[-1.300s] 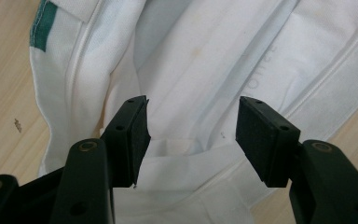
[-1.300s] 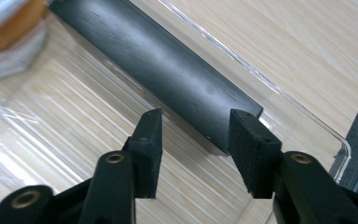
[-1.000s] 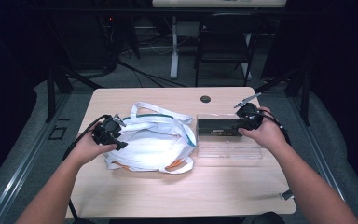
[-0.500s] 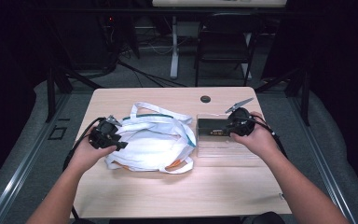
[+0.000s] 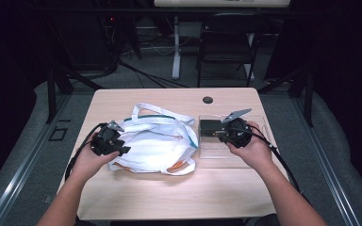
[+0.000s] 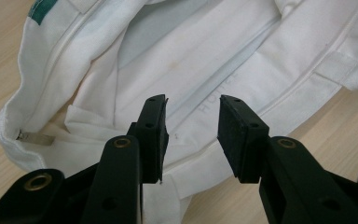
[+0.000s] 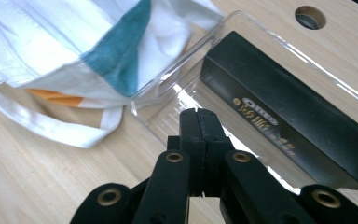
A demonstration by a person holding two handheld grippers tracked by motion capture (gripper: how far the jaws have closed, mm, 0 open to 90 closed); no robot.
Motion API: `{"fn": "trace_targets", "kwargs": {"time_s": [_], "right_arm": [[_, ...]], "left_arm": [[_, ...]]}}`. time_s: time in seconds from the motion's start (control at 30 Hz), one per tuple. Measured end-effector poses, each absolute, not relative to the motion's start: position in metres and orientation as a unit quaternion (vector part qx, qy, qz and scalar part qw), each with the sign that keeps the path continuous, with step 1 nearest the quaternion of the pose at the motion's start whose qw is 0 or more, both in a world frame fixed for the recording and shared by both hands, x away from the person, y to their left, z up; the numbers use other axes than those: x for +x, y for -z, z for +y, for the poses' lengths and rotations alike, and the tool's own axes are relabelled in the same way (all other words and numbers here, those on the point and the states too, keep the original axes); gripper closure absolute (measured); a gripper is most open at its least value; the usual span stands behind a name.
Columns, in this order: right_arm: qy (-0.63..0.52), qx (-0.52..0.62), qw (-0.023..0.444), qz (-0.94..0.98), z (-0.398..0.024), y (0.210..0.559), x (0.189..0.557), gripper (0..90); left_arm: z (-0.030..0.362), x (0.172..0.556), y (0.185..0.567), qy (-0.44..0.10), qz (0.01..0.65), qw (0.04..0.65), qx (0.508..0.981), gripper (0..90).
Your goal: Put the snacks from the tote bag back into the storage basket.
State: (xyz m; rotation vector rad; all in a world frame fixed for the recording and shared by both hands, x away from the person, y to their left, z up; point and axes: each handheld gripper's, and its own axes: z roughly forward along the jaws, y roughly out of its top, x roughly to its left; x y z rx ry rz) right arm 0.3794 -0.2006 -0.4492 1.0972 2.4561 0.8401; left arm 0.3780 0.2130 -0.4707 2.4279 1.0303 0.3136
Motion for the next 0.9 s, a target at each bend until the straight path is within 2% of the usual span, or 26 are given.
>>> {"fn": "trace_targets", "kwargs": {"time_s": [0.2, 0.57, 0.9], "right_arm": [[-0.3, 0.375, 0.153, 0.864, -0.191, 0.453, 0.365, 90.0], [-0.291, 0.362, 0.141, 0.874, -0.177, 0.474, 0.341, 90.0], [-0.332, 0.367, 0.136, 0.858, -0.179, 0.494, 0.328, 90.0]], "left_arm": [[0.211, 0.37, 0.475, -0.137, 0.381, 0.239, 0.883, 61.4], [0.215, 0.357, 0.48, -0.133, 0.391, 0.279, 0.867, 60.9], [0.213, 0.347, 0.484, -0.149, 0.389, 0.282, 0.864, 60.7]]}}
